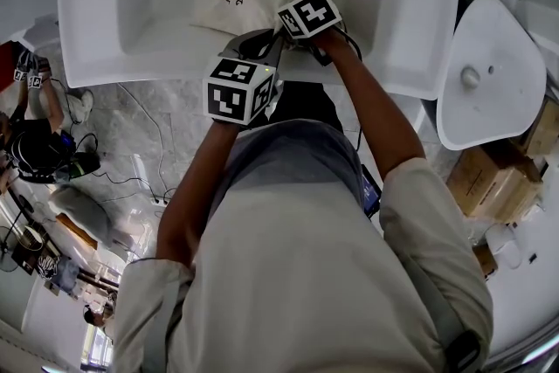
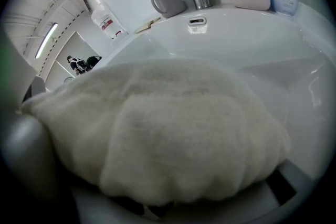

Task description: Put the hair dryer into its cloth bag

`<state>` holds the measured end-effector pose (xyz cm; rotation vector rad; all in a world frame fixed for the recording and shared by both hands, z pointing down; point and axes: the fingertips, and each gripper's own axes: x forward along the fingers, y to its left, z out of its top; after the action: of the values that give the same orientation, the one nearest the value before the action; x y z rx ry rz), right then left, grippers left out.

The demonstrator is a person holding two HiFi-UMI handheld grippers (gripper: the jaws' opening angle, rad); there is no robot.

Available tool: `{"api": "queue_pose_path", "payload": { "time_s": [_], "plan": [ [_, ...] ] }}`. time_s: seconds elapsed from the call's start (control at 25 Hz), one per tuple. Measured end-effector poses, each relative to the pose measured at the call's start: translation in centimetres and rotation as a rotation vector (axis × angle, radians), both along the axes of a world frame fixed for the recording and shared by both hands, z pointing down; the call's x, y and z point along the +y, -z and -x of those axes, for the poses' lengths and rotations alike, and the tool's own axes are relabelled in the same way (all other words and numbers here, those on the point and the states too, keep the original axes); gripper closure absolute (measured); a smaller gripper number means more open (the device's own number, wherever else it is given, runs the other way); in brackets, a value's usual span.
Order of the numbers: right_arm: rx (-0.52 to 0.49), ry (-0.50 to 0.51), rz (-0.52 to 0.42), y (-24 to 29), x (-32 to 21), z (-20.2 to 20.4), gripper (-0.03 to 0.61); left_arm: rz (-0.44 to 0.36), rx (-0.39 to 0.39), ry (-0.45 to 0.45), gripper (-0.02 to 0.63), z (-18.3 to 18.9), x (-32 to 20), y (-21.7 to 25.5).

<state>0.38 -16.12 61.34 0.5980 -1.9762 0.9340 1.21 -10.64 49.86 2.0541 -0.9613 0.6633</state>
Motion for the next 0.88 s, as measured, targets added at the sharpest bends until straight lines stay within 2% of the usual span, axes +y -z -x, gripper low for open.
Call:
{"api": "queue_pose_path", "payload": {
  "time_s": [0.32, 0.68, 0.88],
  "plan": [
    [-0.039, 0.021, -0.029, -0.1, -0.3, 0.3, 0.339, 0.009, 0.008, 0.010, 0.574, -0.5, 0.1, -0.2],
    [0.006, 0.091, -0.024, -1.3, 0.1, 0.0, 0.337, 0.036, 0.013, 0.017, 0.572, -0.5, 0.5, -0.8],
    [0.008, 0.076, 0.007, -1.5, 0.2, -0.2, 0.337, 0.035, 0.026, 0.021, 0.572, -0.4, 0.7, -0.6]
  ]
}}
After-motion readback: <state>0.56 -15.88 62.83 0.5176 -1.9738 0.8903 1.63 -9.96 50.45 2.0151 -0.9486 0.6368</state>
